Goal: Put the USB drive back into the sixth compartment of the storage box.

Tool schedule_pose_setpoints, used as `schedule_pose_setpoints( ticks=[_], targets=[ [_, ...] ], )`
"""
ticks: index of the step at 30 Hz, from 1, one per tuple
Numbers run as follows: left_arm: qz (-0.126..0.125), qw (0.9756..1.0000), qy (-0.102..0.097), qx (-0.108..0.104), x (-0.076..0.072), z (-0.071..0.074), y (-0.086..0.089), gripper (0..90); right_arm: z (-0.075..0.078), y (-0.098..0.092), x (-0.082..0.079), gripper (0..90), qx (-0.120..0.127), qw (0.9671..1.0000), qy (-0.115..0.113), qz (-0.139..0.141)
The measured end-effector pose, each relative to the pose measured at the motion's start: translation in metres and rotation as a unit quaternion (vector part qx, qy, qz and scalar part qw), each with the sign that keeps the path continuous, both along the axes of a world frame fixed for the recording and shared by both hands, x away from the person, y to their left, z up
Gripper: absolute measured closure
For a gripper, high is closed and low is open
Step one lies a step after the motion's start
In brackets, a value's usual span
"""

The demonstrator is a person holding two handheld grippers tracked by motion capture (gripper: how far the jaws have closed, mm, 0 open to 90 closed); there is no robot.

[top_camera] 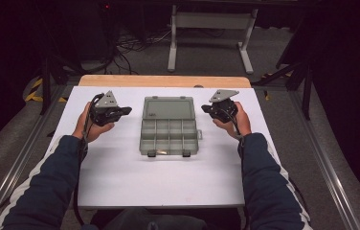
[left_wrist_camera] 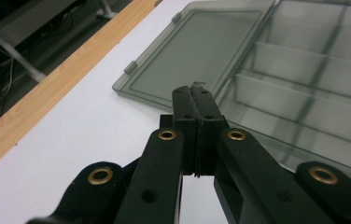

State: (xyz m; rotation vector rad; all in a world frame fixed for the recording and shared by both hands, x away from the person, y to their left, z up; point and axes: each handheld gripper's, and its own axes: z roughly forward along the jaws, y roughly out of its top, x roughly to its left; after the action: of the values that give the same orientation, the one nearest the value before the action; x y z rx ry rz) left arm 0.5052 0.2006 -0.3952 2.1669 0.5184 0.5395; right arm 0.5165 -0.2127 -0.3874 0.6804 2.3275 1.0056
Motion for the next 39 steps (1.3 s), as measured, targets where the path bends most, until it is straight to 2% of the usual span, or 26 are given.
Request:
schedule_pose_setpoints(
  ticks=[8, 10, 12, 14, 16, 18, 20, 23, 28, 30, 31, 34, 37, 39],
  targets=[
    [0.031, 0.9993, 0.02, 0.011, 0.026, -0.009, -0.011, 89.7, -0.011, 0.006, 0.021, 90.0, 0.002, 0.9993, 0.021, -0.032],
    [0.042, 0.9986, 0.03, 0.014, 0.033, -0.014, -0.012, 89.7, -0.012, 0.008, 0.026, 90.0, -0.005, 0.9991, 0.024, -0.036],
    [0.053, 0.9978, 0.037, 0.014, 0.039, -0.019, -0.013, 89.8, -0.016, 0.011, 0.03, 90.0, -0.018, 0.9985, 0.031, -0.043],
    [0.058, 0.9972, 0.045, 0.013, 0.044, -0.024, -0.014, 89.7, -0.017, 0.012, 0.034, 90.0, -0.015, 0.9978, 0.04, -0.051],
    [0.064, 0.9964, 0.051, 0.021, 0.049, -0.027, -0.015, 89.7, -0.018, 0.012, 0.04, 90.0, -0.005, 0.9969, 0.049, -0.062],
    [0.066, 0.9961, 0.053, 0.023, 0.051, -0.028, -0.016, 89.7, -0.018, 0.013, 0.042, 90.0, -0.005, 0.9965, 0.052, -0.066],
    [0.068, 0.9958, 0.057, 0.024, 0.057, -0.03, -0.02, 89.7, -0.021, 0.018, 0.05, 90.0, -0.014, 0.9948, 0.066, -0.076],
    [0.072, 0.9948, 0.065, 0.032, 0.059, -0.034, -0.023, 89.7, -0.026, 0.022, 0.056, 90.0, -0.021, 0.9934, 0.076, -0.083],
    [0.075, 0.9938, 0.073, 0.037, 0.056, -0.043, -0.029, 89.6, -0.037, 0.032, 0.056, 90.0, -0.064, 0.9901, 0.086, -0.091],
    [0.077, 0.9935, 0.074, 0.038, 0.054, -0.045, -0.031, 89.6, -0.039, 0.033, 0.054, 90.0, -0.065, 0.9903, 0.086, -0.088],
    [0.079, 0.9932, 0.074, 0.043, 0.054, -0.046, -0.032, 89.6, -0.041, 0.034, 0.053, 90.0, -0.076, 0.9891, 0.088, -0.09],
    [0.081, 0.9925, 0.08, 0.045, 0.052, -0.053, -0.035, 89.6, -0.041, 0.035, 0.051, 90.0, -0.077, 0.9886, 0.094, -0.089],
    [0.079, 0.9923, 0.081, 0.05, 0.05, -0.058, -0.037, 89.5, -0.042, 0.039, 0.05, 90.0, -0.098, 0.987, 0.094, -0.086],
    [0.079, 0.9916, 0.092, 0.045, 0.05, -0.064, -0.038, 89.6, -0.044, 0.041, 0.05, 90.0, -0.103, 0.9865, 0.096, -0.082]
  ],
)
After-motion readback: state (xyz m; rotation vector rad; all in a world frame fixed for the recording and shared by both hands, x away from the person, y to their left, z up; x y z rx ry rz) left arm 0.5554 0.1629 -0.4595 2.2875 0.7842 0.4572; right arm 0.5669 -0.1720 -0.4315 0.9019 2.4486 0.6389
